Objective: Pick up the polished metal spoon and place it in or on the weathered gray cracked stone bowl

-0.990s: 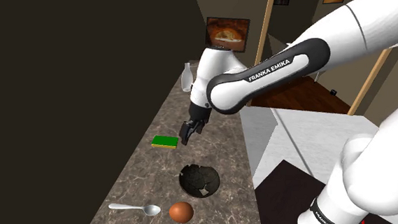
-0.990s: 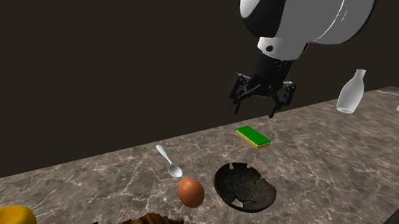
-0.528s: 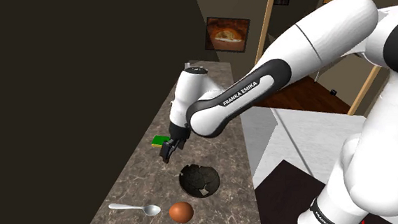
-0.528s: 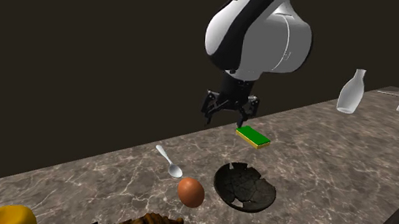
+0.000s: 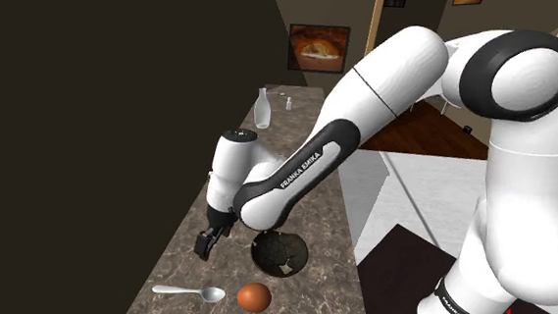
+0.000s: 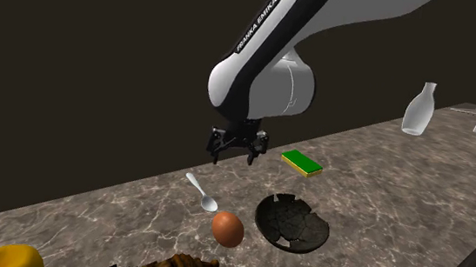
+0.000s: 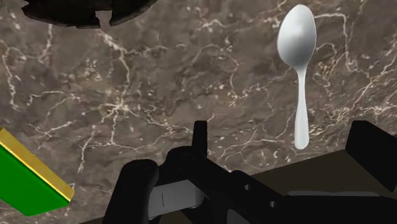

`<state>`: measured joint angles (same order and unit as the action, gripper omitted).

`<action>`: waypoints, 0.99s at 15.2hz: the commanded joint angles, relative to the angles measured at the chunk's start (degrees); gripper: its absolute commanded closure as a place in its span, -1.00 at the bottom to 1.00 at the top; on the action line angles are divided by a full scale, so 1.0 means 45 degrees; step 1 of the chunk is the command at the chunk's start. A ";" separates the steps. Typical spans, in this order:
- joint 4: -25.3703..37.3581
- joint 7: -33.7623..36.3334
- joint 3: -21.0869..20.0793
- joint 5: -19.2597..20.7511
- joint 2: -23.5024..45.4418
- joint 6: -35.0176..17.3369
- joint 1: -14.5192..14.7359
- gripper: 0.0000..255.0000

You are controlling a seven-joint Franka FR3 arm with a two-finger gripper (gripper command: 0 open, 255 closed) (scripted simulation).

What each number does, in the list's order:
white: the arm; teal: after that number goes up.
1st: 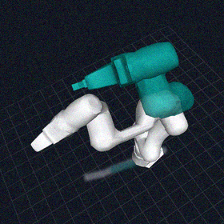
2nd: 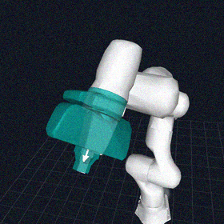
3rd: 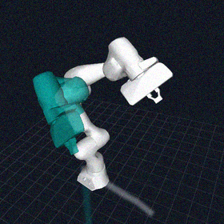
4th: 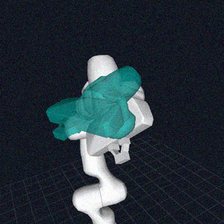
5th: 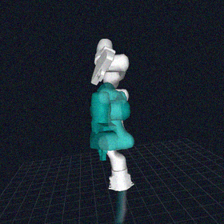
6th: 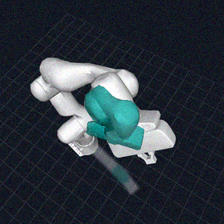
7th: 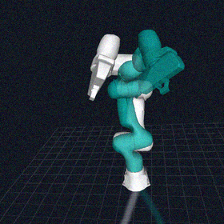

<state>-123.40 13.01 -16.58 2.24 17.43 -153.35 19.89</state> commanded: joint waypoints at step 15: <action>0.3789 0.0922 0.0714 0.1587 0.4789 -0.1079 0.2088 -1.00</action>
<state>-106.85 17.01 -13.60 9.19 38.13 -157.81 29.00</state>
